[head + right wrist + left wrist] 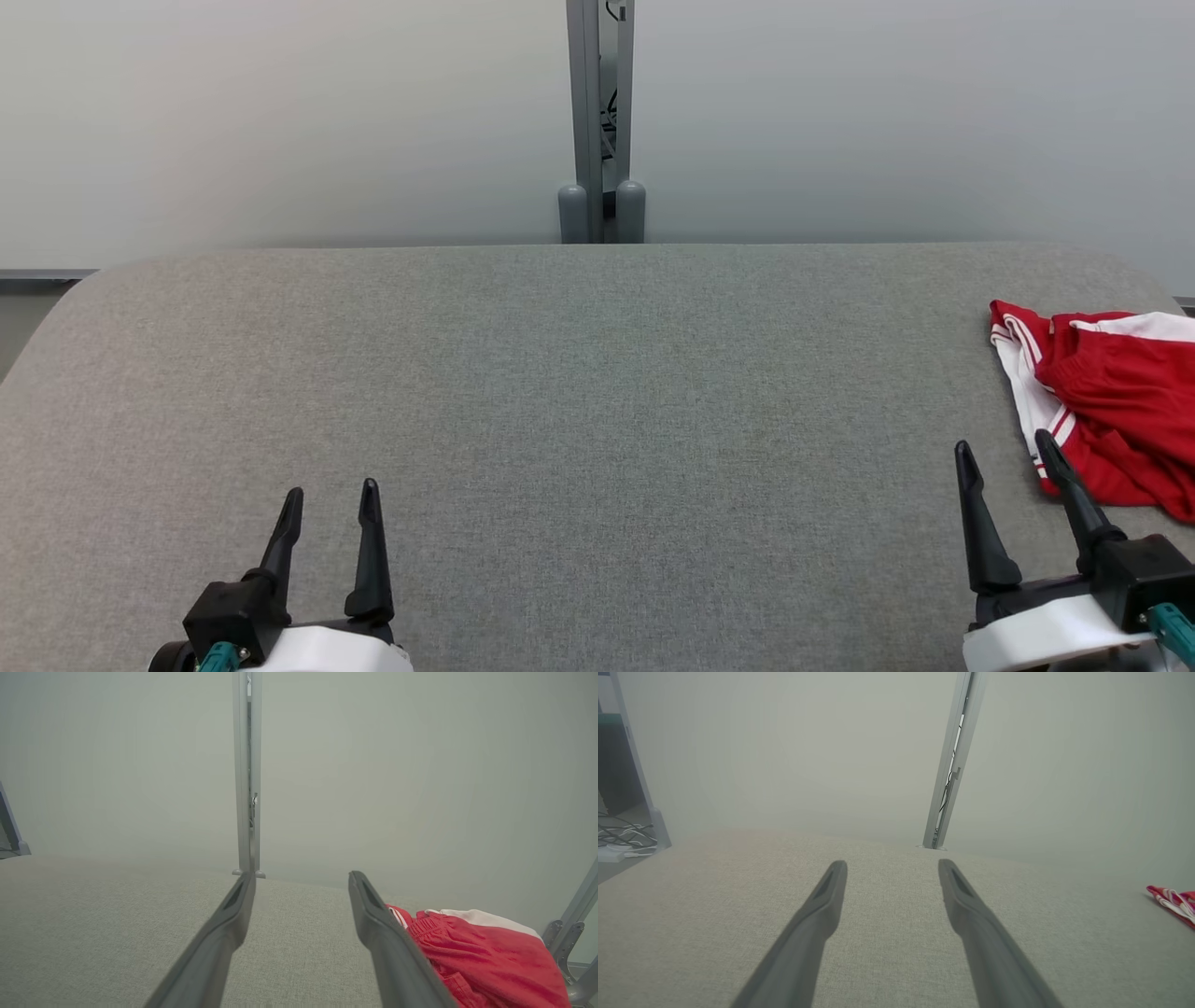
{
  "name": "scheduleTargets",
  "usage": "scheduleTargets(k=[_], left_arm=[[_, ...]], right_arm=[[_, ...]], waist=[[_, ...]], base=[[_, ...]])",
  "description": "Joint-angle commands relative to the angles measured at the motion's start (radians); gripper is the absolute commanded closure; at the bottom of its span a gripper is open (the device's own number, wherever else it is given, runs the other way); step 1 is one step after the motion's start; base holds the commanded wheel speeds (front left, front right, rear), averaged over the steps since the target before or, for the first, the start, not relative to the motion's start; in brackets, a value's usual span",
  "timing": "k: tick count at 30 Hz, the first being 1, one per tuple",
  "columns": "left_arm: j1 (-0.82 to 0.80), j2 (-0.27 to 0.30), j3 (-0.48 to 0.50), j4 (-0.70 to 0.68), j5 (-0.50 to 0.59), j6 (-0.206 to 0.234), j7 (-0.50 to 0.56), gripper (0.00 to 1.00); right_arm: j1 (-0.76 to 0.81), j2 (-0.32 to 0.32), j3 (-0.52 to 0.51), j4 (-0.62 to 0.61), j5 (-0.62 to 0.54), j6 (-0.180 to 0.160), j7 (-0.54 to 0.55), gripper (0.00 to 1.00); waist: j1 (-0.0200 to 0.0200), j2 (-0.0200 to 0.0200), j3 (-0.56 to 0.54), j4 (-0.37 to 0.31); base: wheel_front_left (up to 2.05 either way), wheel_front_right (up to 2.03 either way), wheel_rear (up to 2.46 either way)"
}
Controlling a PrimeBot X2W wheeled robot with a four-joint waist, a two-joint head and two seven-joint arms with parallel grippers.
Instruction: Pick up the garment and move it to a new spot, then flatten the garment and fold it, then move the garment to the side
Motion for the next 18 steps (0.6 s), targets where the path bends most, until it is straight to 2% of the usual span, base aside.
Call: scheduleTargets(k=[1, 18], left_arm=[[0.002, 0.004, 0.004, -0.001, -0.005, -0.006, -0.001, 0.0], [-0.001, 0.004, 0.01, 0.012, -0.032, -0.024, -0.001, 0.0]], right_arm=[[0.006, -0.003, 0.002, 0.004, -0.003, 0.0, -0.004, 0.0], [0.005, -0.003, -0.001, 0.0, 0.006, 0.0, -0.004, 0.0]], waist=[[0.0, -0.0001, 0.0, 0.0], [0.0, -0.0001, 0.007, 0.004]], base=[[0.0, 0.0, 0.0], [0.0, 0.0, 0.0]])
